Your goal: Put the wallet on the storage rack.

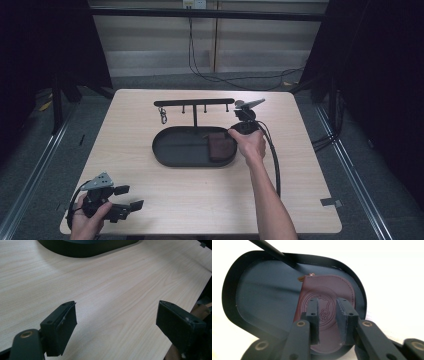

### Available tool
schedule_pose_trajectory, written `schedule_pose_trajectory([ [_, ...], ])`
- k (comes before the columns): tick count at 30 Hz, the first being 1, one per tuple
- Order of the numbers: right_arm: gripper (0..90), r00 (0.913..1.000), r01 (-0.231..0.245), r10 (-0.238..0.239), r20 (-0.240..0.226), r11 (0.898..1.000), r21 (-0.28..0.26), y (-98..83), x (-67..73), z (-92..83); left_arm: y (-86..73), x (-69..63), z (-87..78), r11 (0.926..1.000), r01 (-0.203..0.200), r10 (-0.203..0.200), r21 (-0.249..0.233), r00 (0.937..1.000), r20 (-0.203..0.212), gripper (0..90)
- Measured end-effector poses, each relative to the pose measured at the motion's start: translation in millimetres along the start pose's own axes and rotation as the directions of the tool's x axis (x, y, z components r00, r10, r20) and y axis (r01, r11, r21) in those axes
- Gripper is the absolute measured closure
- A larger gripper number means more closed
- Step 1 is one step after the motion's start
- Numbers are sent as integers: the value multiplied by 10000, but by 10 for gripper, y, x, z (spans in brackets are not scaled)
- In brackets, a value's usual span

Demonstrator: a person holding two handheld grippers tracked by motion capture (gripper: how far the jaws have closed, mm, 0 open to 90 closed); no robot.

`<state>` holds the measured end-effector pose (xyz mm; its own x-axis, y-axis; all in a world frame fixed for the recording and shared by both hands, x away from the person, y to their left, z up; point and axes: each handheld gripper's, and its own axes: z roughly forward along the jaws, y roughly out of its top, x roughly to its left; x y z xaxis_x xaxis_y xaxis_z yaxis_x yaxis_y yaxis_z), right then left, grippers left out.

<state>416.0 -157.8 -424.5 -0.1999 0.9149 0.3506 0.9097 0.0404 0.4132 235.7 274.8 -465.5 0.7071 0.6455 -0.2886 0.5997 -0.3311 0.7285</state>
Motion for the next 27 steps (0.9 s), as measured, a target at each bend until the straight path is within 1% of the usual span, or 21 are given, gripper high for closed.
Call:
schedule_pose_trajectory([
  [3,622,10000,66,-67,-49,9998,-177,-5,-17,-69,-1,2,1,10000,39,-39,-65,10000,3,166],
  [4,622,10000,66,-67,-49,9998,-177,-5,-17,-69,-1,2,1,10000,39,-39,-65,10000,3,166],
  [5,569,9999,88,-90,-97,9996,-279,-15,-28,-118,0,3,2,9999,59,-59,-83,10000,-23,166],
  [8,524,9998,162,-165,-80,9992,-374,-34,-42,-180,0,11,-1,10000,61,-61,-58,9999,-99,166],
  [11,494,9997,227,-227,-5,9981,-572,-55,-46,-235,-1,14,-2,9999,120,-121,-104,9999,-96,166],
  [12,492,9995,329,-331,-19,9975,-626,-64,-51,-248,-1,16,-3,9999,130,-131,-103,9999,-91,165],
  [13,487,9992,381,-385,-52,9972,-648,-73,-53,-263,-1,15,-1,9998,131,-133,-115,9998,-148,165],
  [16,463,9989,469,-472,-18,9963,-723,-105,-68,-291,-2,17,-2,9999,106,-108,-109,9999,-133,165],
  [17,461,9983,584,-584,21,9950,-807,-116,-80,-300,-2,17,-1,9999,111,-113,-105,9999,-130,166],
  [18,459,9984,568,-565,57,9950,-820,-126,-81,-315,-2,18,-1,9999,107,-108,-98,9998,-143,166],
  [21,445,9974,715,-718,7,9920,-1040,-154,-89,-360,-2,24,-5,9999,122,-124,-118,9998,-136,165],
  [24,444,9954,956,-959,36,9882,-1195,-190,-89,-395,-1,26,-7,9993,262,-265,-250,9996,-131,166],
  [27,431,9935,1132,-1137,42,9836,-1405,-249,-82,-421,-4,30,-13,9990,346,-349,-279,9993,-122,166],
])
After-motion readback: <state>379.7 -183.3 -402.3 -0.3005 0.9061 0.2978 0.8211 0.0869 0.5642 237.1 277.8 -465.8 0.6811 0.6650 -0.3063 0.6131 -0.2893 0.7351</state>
